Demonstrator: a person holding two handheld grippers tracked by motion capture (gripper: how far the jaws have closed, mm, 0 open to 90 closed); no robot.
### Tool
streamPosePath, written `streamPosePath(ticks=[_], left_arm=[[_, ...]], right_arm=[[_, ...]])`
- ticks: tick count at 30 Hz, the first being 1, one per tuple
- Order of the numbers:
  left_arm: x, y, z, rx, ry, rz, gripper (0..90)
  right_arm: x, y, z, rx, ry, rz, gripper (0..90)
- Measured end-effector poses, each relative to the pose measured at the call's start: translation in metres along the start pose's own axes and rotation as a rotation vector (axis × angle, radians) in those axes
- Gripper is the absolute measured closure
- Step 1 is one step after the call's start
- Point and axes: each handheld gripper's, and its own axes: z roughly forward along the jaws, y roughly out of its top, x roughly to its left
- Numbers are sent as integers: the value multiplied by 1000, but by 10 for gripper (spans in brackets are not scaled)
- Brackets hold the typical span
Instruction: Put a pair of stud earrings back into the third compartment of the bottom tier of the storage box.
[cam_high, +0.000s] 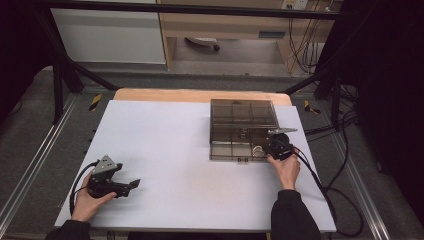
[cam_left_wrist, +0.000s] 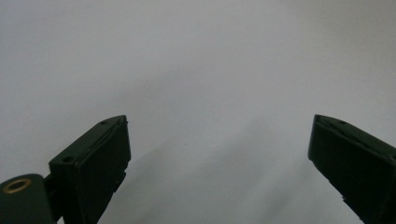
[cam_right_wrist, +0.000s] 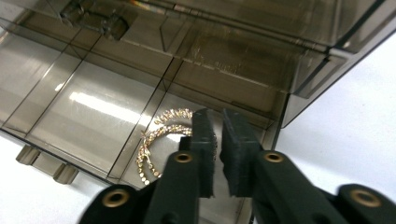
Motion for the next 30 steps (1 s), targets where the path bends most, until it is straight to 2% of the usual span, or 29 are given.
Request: streamPosePath(ticks=[3, 5, 8, 12, 18, 25, 30], left_arm=[[0, 0, 0, -1, -1, 0, 57], [0, 0, 0, 1, -1, 2, 57], [0, 0, 0, 2, -1, 4, 57], [0, 0, 1, 4, -1, 4, 57], [-1, 0, 1, 7, -3, 5, 57], [-2, 0, 2, 9, -6, 8, 57], [-2, 0, 2, 11, -7, 8, 56]], right_arm=[[0, 0, -5, -21, 3, -6, 790], [2, 0, -11, -50, 24, -4, 754], [4, -1, -19, -94, 66, -6, 665], [8, -4, -28, -133, 95, -10, 541], [14, -9, -38, -144, 138, -25, 409], [20, -14, -49, -168, 201, -19, 246], [25, -18, -56, -178, 224, -40, 129]])
